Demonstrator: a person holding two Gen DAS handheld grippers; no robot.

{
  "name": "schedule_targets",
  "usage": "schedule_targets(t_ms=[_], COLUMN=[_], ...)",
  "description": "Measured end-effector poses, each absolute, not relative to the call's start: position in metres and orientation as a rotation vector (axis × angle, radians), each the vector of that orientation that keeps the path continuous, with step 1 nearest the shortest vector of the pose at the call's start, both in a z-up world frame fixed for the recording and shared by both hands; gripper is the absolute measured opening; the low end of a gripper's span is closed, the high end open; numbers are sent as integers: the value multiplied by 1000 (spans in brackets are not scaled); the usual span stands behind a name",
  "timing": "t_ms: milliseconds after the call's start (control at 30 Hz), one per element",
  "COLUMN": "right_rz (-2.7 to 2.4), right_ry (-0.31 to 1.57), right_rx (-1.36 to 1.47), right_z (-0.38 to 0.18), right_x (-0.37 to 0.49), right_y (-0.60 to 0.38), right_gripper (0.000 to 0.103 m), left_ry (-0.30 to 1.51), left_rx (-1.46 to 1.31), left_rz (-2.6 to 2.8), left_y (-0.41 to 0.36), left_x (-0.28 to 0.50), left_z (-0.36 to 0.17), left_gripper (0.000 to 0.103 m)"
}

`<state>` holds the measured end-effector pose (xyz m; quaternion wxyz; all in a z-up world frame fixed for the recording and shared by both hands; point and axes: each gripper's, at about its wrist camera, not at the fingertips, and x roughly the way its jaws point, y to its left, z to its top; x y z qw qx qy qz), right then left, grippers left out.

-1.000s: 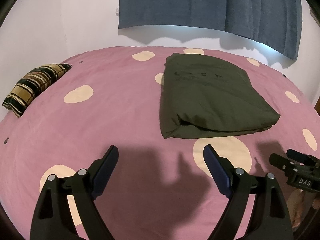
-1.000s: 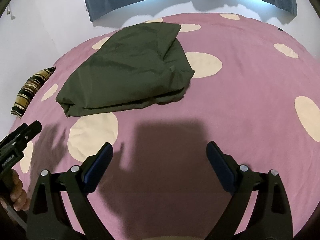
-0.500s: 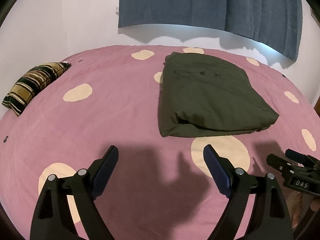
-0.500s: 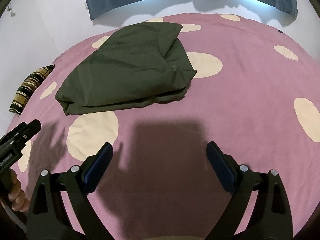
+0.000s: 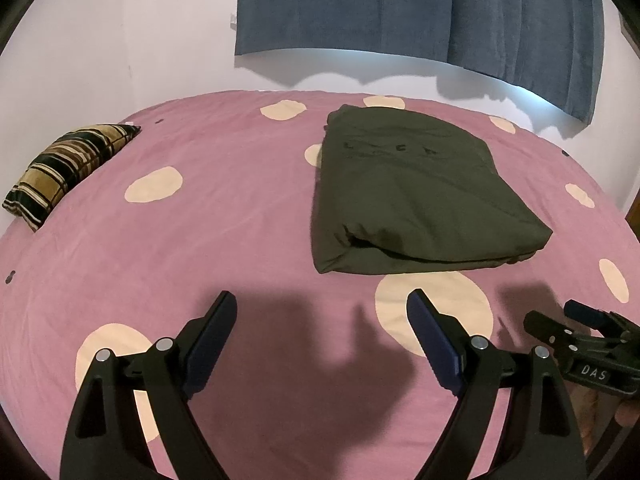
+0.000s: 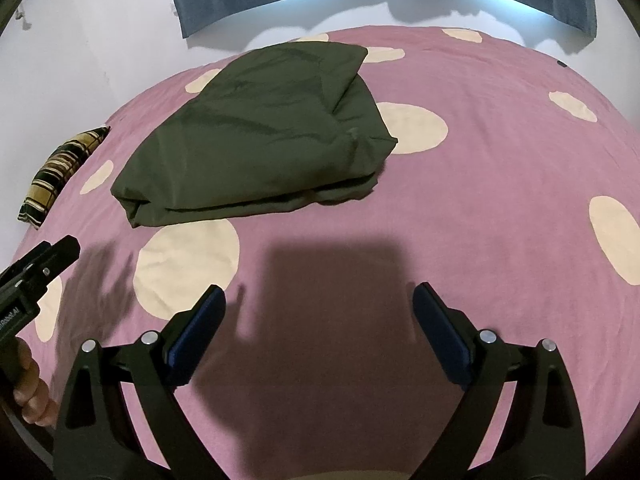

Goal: Fold small clothes

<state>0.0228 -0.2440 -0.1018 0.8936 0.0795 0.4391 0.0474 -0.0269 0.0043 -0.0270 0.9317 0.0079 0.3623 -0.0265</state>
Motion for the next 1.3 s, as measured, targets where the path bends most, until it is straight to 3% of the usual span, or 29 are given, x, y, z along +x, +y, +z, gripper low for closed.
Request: schedule_targets(t_ms=[1300], right_rz=[101], right_ry=[928], right_rx=[161], right_z=[-104], right_x=[19], right_y=[-235], right_gripper=[95], left_ry=[740], left_rx=[26], left_rz=[-52], left_y=[-1], left_x=[-30], left_z=[-26], left_gripper=[86])
